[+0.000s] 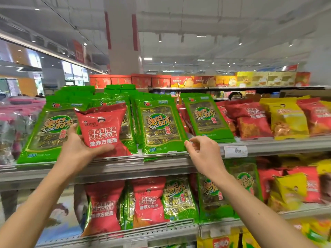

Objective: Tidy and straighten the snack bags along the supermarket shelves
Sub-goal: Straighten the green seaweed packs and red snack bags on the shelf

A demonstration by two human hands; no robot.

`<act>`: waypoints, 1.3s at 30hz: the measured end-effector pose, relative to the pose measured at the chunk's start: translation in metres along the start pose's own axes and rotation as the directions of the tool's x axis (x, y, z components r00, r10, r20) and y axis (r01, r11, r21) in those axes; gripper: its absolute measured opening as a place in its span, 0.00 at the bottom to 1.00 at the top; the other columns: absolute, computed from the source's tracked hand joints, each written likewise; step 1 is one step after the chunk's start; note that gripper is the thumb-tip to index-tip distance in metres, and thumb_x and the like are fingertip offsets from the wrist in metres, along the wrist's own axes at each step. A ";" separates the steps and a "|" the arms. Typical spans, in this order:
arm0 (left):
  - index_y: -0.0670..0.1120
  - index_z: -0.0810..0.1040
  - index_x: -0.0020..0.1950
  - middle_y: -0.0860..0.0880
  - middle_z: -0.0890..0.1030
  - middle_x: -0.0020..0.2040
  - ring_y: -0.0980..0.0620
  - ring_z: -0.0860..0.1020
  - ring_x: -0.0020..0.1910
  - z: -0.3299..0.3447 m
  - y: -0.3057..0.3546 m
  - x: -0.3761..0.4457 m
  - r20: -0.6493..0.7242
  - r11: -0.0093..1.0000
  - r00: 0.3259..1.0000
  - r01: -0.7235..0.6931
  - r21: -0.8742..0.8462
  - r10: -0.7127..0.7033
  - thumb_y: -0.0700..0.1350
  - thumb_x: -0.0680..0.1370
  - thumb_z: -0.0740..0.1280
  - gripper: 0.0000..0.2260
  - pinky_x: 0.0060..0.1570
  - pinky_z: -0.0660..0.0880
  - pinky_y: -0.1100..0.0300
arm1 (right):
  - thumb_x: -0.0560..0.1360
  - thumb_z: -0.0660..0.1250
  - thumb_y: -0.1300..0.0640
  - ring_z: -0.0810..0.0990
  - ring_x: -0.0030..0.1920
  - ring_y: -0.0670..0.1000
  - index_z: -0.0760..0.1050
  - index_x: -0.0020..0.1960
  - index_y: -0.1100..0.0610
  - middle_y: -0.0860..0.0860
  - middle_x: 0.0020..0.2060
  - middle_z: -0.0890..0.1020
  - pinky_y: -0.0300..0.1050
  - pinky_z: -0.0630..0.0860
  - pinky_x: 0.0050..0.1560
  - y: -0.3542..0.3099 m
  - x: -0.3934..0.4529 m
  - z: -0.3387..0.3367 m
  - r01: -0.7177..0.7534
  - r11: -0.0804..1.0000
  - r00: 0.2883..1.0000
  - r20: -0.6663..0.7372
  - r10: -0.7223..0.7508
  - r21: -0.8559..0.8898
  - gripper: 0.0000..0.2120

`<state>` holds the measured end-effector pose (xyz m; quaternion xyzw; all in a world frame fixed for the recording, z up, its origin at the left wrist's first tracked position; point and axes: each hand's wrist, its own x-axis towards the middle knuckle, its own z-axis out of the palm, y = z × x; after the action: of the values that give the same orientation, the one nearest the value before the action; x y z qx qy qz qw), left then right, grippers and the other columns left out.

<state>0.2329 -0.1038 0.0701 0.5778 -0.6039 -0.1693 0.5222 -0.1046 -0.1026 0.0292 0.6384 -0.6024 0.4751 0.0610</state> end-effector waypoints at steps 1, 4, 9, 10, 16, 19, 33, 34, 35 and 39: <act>0.47 0.73 0.66 0.54 0.84 0.50 0.55 0.82 0.46 0.000 0.000 0.004 0.054 1.000 0.999 0.008 0.019 -0.009 0.54 0.55 0.82 0.42 0.53 0.75 0.55 | 0.81 0.66 0.46 0.78 0.47 0.47 0.81 0.57 0.55 0.47 0.46 0.80 0.45 0.75 0.51 0.002 -0.002 -0.002 -0.001 1.000 1.000 -0.007 0.001 0.026 0.14; 0.50 0.80 0.52 0.57 0.86 0.40 0.60 0.84 0.37 0.001 0.001 0.015 0.167 0.999 0.986 -0.008 -0.045 0.015 0.50 0.57 0.82 0.25 0.38 0.76 0.63 | 0.81 0.67 0.49 0.80 0.47 0.44 0.82 0.56 0.54 0.46 0.46 0.82 0.43 0.77 0.52 0.007 -0.009 -0.006 0.004 0.995 1.000 -0.020 -0.002 0.103 0.10; 0.44 0.78 0.59 0.49 0.86 0.42 0.51 0.84 0.37 0.005 -0.001 0.031 0.155 0.975 0.987 0.073 -0.209 -0.041 0.46 0.59 0.82 0.31 0.28 0.79 0.63 | 0.80 0.68 0.55 0.80 0.45 0.39 0.83 0.52 0.54 0.45 0.44 0.84 0.29 0.74 0.45 0.014 -0.013 -0.016 0.007 0.974 0.995 -0.095 0.015 0.227 0.06; 0.44 0.78 0.58 0.49 0.86 0.42 0.51 0.84 0.37 0.006 -0.004 0.033 0.118 0.974 0.993 0.042 -0.224 -0.015 0.47 0.58 0.82 0.31 0.28 0.79 0.64 | 0.80 0.68 0.56 0.80 0.44 0.40 0.83 0.51 0.54 0.46 0.44 0.84 0.27 0.73 0.43 0.017 -0.011 -0.021 -0.004 0.972 0.991 -0.126 0.035 0.236 0.05; 0.45 0.72 0.64 0.47 0.85 0.49 0.54 0.85 0.37 0.022 -0.006 0.030 -0.157 0.916 0.985 -0.130 -0.380 0.075 0.50 0.56 0.83 0.39 0.29 0.79 0.59 | 0.80 0.68 0.52 0.78 0.56 0.52 0.78 0.61 0.57 0.50 0.52 0.79 0.44 0.74 0.60 0.049 0.039 -0.054 -0.163 0.984 0.973 -0.152 0.173 0.073 0.12; 0.45 0.73 0.64 0.44 0.85 0.51 0.44 0.85 0.43 0.032 0.001 0.026 -0.223 0.912 0.968 -0.188 -0.365 0.110 0.52 0.59 0.84 0.38 0.33 0.81 0.51 | 0.79 0.68 0.43 0.72 0.66 0.58 0.70 0.70 0.59 0.57 0.63 0.75 0.55 0.70 0.68 0.065 0.073 -0.067 -0.253 0.966 0.967 0.016 0.254 -0.047 0.27; 0.44 0.76 0.67 0.45 0.83 0.58 0.46 0.84 0.49 0.058 0.061 -0.039 -0.426 0.862 0.904 -0.229 -0.452 0.017 0.62 0.55 0.79 0.44 0.38 0.82 0.60 | 0.65 0.81 0.42 0.80 0.57 0.57 0.74 0.60 0.61 0.55 0.55 0.81 0.56 0.77 0.62 0.101 0.127 -0.066 -0.431 0.873 0.836 0.466 0.291 0.228 0.34; 0.45 0.77 0.66 0.45 0.84 0.57 0.45 0.84 0.49 0.058 0.065 -0.042 -0.425 0.865 0.905 -0.230 -0.446 0.022 0.61 0.56 0.79 0.43 0.39 0.83 0.59 | 0.65 0.82 0.43 0.80 0.57 0.57 0.74 0.60 0.61 0.55 0.55 0.81 0.57 0.77 0.63 0.102 0.127 -0.067 -0.451 0.852 0.829 0.478 0.291 0.265 0.33; 0.45 0.78 0.64 0.45 0.84 0.56 0.45 0.85 0.48 0.061 0.071 -0.045 -0.431 0.867 0.902 -0.238 -0.438 0.030 0.60 0.57 0.80 0.39 0.38 0.83 0.57 | 0.66 0.82 0.44 0.80 0.56 0.57 0.74 0.60 0.61 0.55 0.55 0.82 0.57 0.77 0.63 0.102 0.127 -0.067 -0.465 0.835 0.824 0.489 0.286 0.295 0.32; 0.47 0.82 0.58 0.48 0.87 0.48 0.47 0.86 0.43 0.080 0.094 -0.051 -0.430 0.875 0.900 -0.262 -0.407 0.069 0.54 0.62 0.81 0.27 0.36 0.83 0.53 | 0.69 0.81 0.51 0.83 0.54 0.56 0.75 0.62 0.61 0.57 0.55 0.84 0.58 0.79 0.61 0.100 0.124 -0.070 -0.407 0.787 0.881 0.428 0.204 0.464 0.27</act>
<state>0.1071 -0.0655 0.0919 0.4067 -0.4749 -0.1368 0.7684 -0.2468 -0.1715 0.1017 0.5961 -0.5411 0.5055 -0.3105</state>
